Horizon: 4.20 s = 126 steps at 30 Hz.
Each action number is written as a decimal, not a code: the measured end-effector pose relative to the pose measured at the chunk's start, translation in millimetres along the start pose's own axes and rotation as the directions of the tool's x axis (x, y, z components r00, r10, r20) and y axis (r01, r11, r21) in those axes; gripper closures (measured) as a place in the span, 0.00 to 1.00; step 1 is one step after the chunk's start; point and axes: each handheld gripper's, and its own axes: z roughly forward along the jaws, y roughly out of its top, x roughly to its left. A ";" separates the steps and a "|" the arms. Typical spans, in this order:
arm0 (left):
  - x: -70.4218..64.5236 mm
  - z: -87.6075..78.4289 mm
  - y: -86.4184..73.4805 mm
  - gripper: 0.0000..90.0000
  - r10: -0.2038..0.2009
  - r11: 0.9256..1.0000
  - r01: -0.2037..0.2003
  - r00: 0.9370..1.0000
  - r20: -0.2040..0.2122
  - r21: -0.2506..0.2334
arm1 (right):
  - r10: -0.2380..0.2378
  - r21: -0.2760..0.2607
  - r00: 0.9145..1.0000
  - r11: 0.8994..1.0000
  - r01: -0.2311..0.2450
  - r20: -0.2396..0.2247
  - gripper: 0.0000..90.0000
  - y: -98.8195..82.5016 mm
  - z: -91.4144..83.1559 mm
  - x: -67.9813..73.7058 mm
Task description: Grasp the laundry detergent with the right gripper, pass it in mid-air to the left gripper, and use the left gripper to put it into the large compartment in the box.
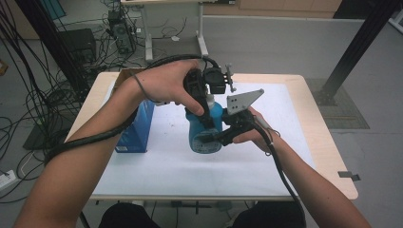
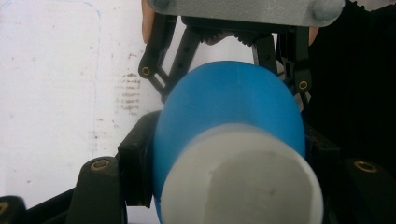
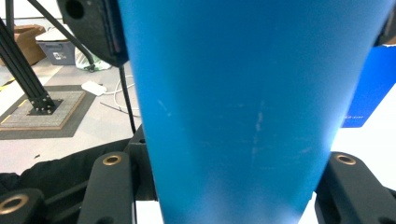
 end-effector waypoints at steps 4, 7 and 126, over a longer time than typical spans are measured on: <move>-0.1 0.1 0.0 0.41 0.000 1.000 0.000 1.000 -0.001 -0.002 | 0.000 0.000 1.000 1.000 0.000 0.000 0.49 0.0 0.2 0.3; -0.7 -0.4 -0.1 0.41 -0.002 1.000 0.002 1.000 -0.002 -0.003 | 0.001 -0.003 1.000 1.000 -0.001 0.000 0.49 0.2 0.3 0.5; 28.8 -2.3 -34.1 0.42 -0.355 0.929 0.361 0.931 -0.083 0.083 | 0.098 0.656 0.929 0.681 -0.325 0.358 0.04 48.3 -83.2 -39.8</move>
